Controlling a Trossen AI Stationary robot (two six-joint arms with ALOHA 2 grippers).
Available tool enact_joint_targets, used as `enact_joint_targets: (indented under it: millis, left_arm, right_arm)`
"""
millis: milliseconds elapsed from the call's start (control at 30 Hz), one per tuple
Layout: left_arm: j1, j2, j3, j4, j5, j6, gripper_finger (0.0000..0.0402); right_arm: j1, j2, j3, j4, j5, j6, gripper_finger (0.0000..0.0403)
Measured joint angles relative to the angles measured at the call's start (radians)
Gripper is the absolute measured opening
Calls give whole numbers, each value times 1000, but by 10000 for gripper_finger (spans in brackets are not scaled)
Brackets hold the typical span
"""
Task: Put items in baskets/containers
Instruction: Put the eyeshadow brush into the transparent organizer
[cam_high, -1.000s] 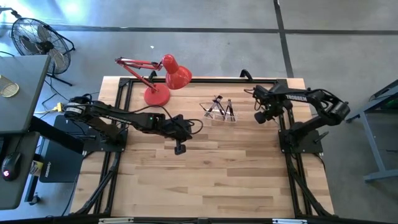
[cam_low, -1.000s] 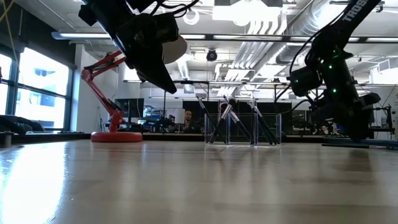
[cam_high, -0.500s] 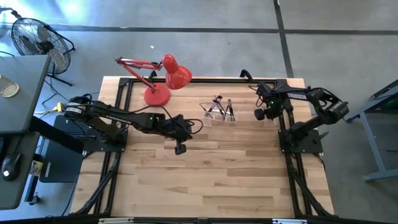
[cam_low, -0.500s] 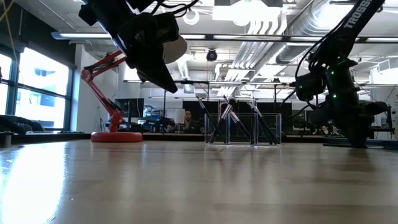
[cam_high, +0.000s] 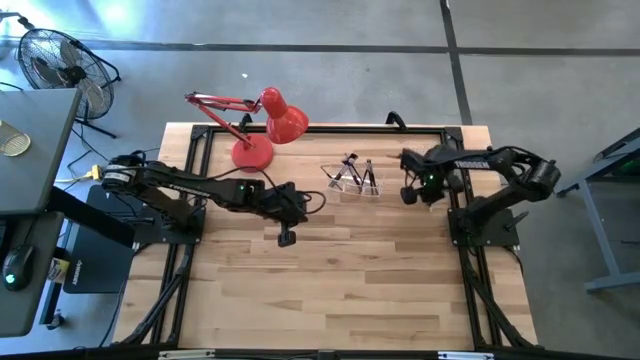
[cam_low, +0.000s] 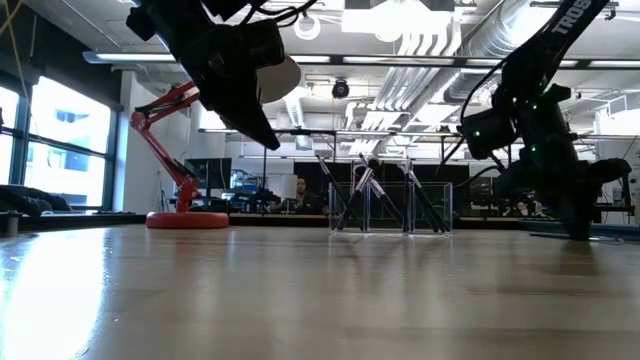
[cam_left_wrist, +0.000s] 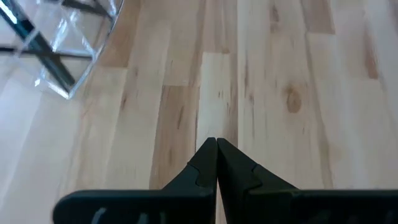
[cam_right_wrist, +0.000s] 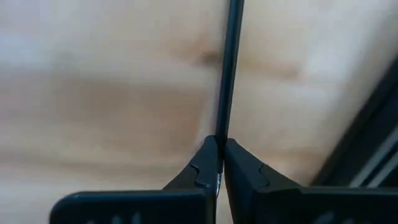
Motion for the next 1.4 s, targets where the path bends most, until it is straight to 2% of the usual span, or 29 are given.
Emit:
enact_joint_targets:
  millis: [167, 367, 500, 667, 800, 1033, 1267, 1400]
  left_arm:
    - [35, -1, 0, -17, 64, 66, 0]
    - [58, -1, 0, -41, 109, 145, 0]
    - [58, -1, 0, -38, 110, 191, 0]
    - [58, -1, 0, -16, 110, 208, 0]
    - [56, -1, 0, 44, 108, 191, 0]
    - [54, -1, 0, 160, 102, 55, 0]
    - [-16, 1, 0, 192, 6, -47, 0]
    - [-84, 54, -2, 231, -66, -89, 0]
  right_arm:
    - [201, -8, -4, -4, -187, 171, 4]
    - [505, -11, 2, 139, -224, 436, 0]
    - [675, -12, 2, 316, -184, 572, 0]
    - [812, -8, 0, 537, -20, 609, 1]
    - [858, 12, 0, 619, 69, 487, 1]
    - [887, 83, 3, 773, 69, 203, 1]
    - [916, 97, 1, 860, 140, -45, 1]
    - [921, 97, 1, 874, 144, -143, 0]
